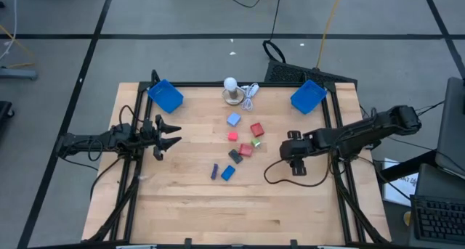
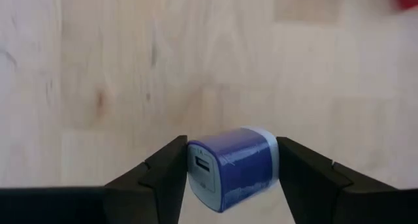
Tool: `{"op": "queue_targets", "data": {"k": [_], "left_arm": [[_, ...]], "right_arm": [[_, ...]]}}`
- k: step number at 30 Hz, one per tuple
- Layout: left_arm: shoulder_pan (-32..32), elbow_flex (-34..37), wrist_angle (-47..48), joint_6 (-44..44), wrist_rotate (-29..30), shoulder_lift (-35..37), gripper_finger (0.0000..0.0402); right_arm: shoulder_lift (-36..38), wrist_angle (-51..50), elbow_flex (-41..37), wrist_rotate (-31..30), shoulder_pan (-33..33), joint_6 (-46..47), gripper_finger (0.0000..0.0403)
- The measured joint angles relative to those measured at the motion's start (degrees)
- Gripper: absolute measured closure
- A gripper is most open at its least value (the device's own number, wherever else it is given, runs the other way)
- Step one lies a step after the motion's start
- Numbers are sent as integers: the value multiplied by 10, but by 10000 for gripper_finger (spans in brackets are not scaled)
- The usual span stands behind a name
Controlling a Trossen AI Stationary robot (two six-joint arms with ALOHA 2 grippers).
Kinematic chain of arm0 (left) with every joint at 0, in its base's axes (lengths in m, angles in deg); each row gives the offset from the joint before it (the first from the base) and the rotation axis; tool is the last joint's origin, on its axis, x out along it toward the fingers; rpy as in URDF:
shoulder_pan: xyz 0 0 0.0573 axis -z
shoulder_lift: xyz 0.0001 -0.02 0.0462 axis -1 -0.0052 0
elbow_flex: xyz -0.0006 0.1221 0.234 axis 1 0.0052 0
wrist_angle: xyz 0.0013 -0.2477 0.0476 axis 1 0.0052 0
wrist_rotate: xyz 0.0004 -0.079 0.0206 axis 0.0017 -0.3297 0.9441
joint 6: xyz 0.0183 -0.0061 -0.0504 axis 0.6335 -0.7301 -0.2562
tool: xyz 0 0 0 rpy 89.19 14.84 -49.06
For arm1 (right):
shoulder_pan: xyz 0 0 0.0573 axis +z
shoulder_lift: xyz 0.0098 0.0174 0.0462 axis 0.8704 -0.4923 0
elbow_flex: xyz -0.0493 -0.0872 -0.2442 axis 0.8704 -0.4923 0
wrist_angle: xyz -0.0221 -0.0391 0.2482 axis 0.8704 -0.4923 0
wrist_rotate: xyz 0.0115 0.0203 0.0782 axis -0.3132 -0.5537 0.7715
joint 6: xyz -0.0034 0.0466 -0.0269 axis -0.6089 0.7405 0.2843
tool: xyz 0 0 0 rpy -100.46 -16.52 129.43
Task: Pick & Place Office items
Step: Put the violet charger adapter into the right blue bin
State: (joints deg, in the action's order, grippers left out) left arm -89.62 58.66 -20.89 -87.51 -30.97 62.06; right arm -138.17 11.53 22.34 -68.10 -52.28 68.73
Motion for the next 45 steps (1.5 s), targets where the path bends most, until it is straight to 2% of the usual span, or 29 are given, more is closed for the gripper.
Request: {"op": "queue_targets", "data": {"k": [5, 10, 15, 21, 28, 37, 45], "left_arm": [[0, 0, 0, 0, 0, 0, 188], [0, 0, 0, 0, 0, 0, 188], [0, 0, 0, 0, 0, 0, 188], [0, 0, 0, 0, 0, 0, 188], [0, 0, 0, 0, 0, 0, 188], [0, 0, 0, 0, 0, 0, 188], [0, 0, 0, 0, 0, 0, 188]], "right_arm": [[56, 1, 0, -42, 0, 7, 207], [107, 5, 0, -108, -7, 55, 207], [148, 6, 0, -151, -39, 96, 203], [173, 16, 1, -208, -95, 91, 204], [171, 45, 1, -211, -196, 57, 204], [168, 100, 1, -211, -365, 36, 204], [168, 108, 1, -202, -507, 36, 204]]}}
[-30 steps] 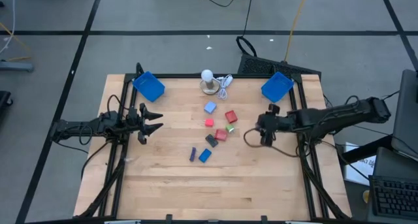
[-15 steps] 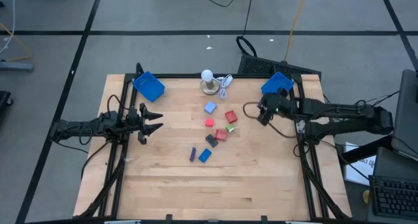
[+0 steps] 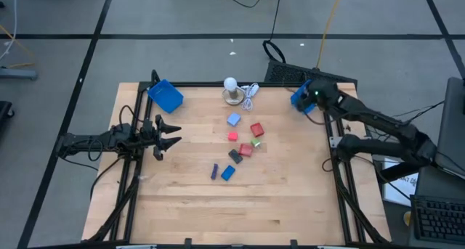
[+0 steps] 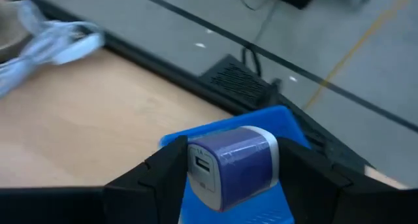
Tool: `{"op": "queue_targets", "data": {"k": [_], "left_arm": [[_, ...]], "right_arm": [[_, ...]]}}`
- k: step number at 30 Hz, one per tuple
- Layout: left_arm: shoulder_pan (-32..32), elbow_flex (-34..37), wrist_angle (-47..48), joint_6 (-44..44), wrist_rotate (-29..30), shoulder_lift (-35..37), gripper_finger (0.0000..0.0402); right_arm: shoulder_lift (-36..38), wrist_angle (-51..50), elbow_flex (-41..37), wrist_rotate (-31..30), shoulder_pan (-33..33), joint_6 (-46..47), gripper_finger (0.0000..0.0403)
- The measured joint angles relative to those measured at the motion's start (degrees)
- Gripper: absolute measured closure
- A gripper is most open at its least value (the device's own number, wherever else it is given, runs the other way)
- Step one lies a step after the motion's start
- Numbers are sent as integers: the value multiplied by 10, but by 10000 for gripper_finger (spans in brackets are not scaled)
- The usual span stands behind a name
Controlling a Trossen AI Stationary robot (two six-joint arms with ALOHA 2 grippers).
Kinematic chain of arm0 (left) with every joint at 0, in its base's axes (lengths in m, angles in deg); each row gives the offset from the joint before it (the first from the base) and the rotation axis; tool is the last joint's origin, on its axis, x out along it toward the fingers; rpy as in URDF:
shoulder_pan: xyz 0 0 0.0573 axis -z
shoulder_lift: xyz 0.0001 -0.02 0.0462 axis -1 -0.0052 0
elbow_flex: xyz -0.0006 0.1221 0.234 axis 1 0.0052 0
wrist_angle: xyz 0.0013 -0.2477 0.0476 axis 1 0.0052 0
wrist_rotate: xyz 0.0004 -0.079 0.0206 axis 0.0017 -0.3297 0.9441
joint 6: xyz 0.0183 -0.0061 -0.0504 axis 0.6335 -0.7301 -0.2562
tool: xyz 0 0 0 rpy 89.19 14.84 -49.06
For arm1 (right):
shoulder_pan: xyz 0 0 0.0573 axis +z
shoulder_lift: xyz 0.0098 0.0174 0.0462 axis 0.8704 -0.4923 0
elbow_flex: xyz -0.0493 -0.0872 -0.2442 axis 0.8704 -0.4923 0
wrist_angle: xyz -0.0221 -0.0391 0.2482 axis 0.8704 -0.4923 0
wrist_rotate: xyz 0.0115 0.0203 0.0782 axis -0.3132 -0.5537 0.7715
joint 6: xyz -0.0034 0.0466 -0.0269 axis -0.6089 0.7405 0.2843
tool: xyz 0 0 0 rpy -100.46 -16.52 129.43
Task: Pick & Place Office items
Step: Put the violet charger adapter into the right blue bin
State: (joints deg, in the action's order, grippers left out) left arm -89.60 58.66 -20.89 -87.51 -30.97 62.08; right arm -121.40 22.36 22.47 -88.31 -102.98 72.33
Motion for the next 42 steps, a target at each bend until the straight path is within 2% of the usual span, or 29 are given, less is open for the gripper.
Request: {"op": "queue_targets", "data": {"k": [8, 28, 34, 42], "left_arm": [[0, 0, 0, 0, 0, 0, 188], [0, 0, 0, 0, 0, 0, 188], [0, 0, 0, 0, 0, 0, 188], [0, 0, 0, 0, 0, 0, 188]], "right_arm": [[-26, 30, 0, 85, -89, 0, 204], [-213, 83, 0, 85, -108, 0, 204], [-233, 81, 0, 85, -108, -3, 202], [-234, 81, 0, 85, -108, -20, 172]]}}
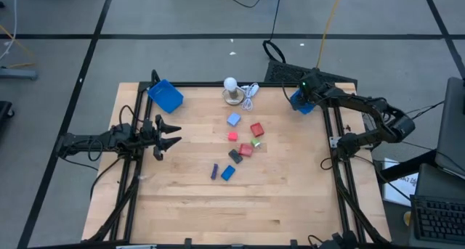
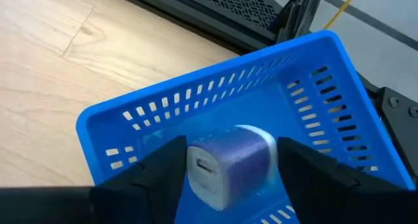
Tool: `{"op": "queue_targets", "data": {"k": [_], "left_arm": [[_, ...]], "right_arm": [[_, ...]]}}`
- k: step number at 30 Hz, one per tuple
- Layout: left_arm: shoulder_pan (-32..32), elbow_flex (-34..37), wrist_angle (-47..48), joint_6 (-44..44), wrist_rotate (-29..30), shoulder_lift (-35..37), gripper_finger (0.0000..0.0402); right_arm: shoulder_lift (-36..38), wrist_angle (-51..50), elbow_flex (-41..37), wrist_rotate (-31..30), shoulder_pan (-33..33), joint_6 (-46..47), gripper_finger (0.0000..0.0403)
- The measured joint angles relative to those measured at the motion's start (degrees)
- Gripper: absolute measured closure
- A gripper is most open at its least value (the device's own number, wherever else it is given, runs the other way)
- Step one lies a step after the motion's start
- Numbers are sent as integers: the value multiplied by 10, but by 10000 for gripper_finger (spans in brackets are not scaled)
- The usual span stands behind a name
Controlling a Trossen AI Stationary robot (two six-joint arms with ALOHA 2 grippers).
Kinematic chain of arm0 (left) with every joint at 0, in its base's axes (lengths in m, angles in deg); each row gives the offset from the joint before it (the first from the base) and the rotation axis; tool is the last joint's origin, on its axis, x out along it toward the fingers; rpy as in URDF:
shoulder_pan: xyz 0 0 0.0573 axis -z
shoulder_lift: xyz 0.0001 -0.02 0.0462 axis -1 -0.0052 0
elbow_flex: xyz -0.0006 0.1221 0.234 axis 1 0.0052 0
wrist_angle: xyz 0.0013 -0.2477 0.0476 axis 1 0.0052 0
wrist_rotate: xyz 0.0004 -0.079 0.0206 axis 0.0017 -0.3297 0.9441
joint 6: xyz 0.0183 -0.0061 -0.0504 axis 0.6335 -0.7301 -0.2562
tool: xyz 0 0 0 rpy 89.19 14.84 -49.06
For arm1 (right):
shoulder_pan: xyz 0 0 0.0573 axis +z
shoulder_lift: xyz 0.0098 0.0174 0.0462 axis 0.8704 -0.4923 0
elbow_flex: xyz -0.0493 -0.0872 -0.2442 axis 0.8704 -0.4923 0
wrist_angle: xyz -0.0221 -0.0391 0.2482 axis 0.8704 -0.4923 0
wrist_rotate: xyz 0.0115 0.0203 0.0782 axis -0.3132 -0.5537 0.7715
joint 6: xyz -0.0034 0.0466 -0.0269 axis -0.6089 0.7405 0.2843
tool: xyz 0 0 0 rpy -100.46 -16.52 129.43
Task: Pick & Place Office items
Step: Put the violet charger adapter into the right blue bin, then put the right red charger adapter into the right blue bin
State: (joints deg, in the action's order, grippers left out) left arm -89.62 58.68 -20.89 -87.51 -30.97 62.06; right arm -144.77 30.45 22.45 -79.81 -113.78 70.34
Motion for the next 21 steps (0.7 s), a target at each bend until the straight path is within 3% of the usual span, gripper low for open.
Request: {"op": "queue_targets", "data": {"k": [17, 21], "left_arm": [[0, 0, 0, 0, 0, 0, 188], [0, 0, 0, 0, 0, 0, 188]], "right_arm": [[0, 39, 0, 3, 21, 19, 153], [0, 77, 0, 56, 47, 28, 154]]}}
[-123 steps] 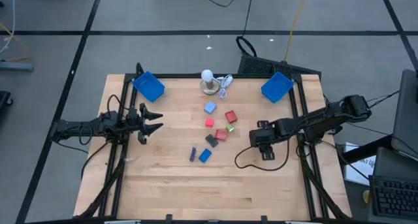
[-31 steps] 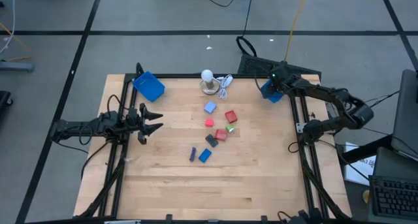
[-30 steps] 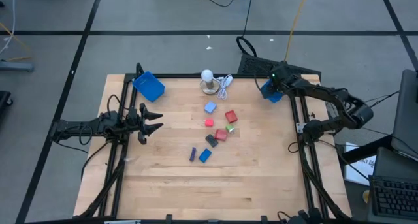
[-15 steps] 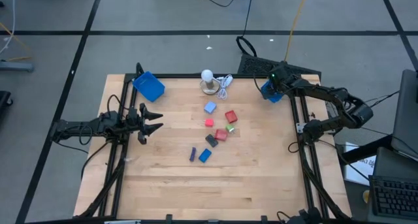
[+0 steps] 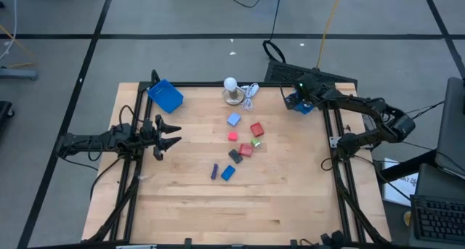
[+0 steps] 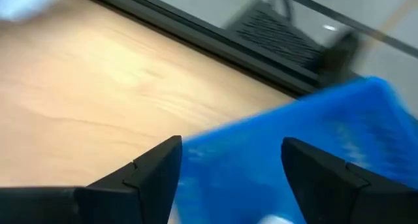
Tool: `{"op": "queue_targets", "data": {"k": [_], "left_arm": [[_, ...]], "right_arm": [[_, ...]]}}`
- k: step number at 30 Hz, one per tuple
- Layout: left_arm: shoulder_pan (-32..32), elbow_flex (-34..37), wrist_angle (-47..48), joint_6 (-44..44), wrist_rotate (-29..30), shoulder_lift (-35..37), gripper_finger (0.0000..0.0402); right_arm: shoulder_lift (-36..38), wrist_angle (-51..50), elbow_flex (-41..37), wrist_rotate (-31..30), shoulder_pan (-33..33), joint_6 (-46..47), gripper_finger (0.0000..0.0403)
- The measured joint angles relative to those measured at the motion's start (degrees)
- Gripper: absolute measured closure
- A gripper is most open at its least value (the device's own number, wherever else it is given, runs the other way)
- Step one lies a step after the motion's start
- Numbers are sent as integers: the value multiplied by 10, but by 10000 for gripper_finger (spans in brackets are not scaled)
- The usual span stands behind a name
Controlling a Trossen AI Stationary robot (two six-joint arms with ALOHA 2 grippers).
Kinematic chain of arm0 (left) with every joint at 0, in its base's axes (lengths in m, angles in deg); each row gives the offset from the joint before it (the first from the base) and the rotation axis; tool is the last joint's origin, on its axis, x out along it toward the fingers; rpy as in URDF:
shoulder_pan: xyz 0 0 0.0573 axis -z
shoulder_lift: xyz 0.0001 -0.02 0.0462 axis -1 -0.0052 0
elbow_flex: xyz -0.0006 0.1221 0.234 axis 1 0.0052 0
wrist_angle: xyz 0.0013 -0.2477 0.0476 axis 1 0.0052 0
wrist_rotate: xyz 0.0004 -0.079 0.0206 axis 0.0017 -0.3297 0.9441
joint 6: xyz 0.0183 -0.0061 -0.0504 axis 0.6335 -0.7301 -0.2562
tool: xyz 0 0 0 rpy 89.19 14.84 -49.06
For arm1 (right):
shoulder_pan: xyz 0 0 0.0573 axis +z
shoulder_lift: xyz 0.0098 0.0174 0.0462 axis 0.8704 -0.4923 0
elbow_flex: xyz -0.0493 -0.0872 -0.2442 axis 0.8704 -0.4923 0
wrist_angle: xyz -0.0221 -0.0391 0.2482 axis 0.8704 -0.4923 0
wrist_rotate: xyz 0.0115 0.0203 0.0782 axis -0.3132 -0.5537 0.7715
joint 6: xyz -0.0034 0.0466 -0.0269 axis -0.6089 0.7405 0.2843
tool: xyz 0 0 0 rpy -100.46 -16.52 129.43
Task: Pick & Place Office items
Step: Put the right red charger adapter into the right blue bin
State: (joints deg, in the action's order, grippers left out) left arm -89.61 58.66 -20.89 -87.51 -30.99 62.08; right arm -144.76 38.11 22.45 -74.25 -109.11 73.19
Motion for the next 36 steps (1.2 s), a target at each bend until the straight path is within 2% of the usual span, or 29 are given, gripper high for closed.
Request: {"op": "queue_targets", "data": {"k": [6, 9, 15, 19, 22, 29, 32, 36], "left_arm": [[0, 0, 0, 0, 0, 0, 188], [0, 0, 0, 0, 0, 0, 188], [0, 0, 0, 0, 0, 0, 188], [0, 0, 0, 0, 0, 0, 188], [0, 0, 0, 0, 0, 0, 188], [0, 0, 0, 0, 0, 0, 188], [0, 0, 0, 0, 0, 0, 188], [0, 0, 0, 0, 0, 0, 188]], "right_arm": [[0, 74, 0, 117, 58, 22, 155], [0, 109, 0, 150, 101, 22, 156], [-3, 172, 0, 155, 209, -16, 156], [-33, 213, -1, 151, 287, -54, 156], [-73, 262, 0, 96, 333, -53, 155], [-129, 244, 2, -49, 411, -39, 145], [-122, 211, 7, -109, 431, -3, 131], [-113, 105, 48, -118, 436, 100, 110]]}}
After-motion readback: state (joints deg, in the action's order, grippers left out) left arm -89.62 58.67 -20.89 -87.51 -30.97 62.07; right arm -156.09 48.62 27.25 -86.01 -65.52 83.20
